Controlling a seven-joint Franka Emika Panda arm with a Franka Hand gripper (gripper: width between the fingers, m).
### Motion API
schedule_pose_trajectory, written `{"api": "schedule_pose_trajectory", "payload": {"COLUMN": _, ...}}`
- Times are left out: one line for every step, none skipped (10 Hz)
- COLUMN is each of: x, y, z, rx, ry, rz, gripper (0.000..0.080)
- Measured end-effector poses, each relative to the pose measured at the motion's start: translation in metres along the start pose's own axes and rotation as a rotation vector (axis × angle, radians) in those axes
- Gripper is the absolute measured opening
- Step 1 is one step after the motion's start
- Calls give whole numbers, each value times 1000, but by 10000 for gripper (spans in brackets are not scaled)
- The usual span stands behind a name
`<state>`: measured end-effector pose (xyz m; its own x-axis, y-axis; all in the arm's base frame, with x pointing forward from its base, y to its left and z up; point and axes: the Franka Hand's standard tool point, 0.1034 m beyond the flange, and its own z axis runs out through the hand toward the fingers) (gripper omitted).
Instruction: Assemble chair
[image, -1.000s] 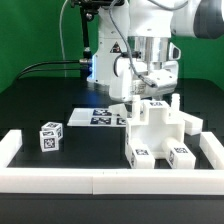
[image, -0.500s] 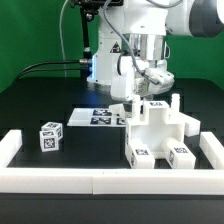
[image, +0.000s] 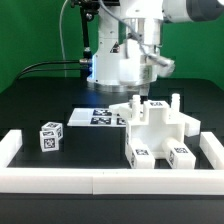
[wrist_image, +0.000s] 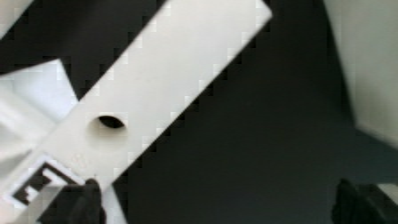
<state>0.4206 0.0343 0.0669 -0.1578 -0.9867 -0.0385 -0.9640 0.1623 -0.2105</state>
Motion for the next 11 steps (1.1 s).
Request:
{"api": "schedule_pose_trajectory", "payload": {"x": -6, "y": -1, "z": -4, "rx": 10, "ry": -8, "rz": -127, "gripper": 649}}
{"api": "schedule_pose_trajectory", "payload": {"x": -9, "y": 0, "z": -7, "rx": 16, "ry": -11, "rz": -216, "gripper": 649}}
{"api": "schedule_pose_trajectory", "payload": {"x": -6, "y": 0, "z": -5, "rx": 13, "ry": -6, "rz": -265, "gripper": 649}}
{"api": "schedule_pose_trajectory", "payload": {"x": -5, "y": -1, "z": -5, "rx": 11, "ry": -3, "rz": -338, "gripper": 649}}
{"api": "schedule_pose_trajectory", "payload": {"x": -6, "y": -1, "z": -5, "rx": 11, "ry": -2, "rz": -400, "gripper": 649}}
{"api": "schedule_pose_trajectory", "payload": {"x": -6, "y": -2, "z": -5, "rx": 10, "ry": -2, "rz": -447, "gripper": 649}}
{"api": "schedule_pose_trajectory", "payload": {"x": -13, "y": -8, "z": -6, "rx": 6, "ry": -8, "rz": -670, "gripper": 649}}
{"api": "schedule_pose_trajectory", "payload": {"x": -16, "y": -13, "z": -11, "rx": 19, "ry": -15, "rz": -791, "gripper": 649}}
{"api": "schedule_pose_trajectory", "payload": {"x": -25, "y": -19, "z": -19, "rx": 36, "ry": -40, "rz": -974, "gripper": 649}}
{"api": "schedule_pose_trajectory", "payload": {"x": -30, "y": -18, "z": -24, "rx": 45, "ry": -46, "rz": -1126, "gripper": 649}}
{"api": "schedule_pose_trajectory", "payload": {"x": -26, "y": -15, "z": -29, "rx": 63, "ry": -7, "rz": -1171, "gripper": 649}}
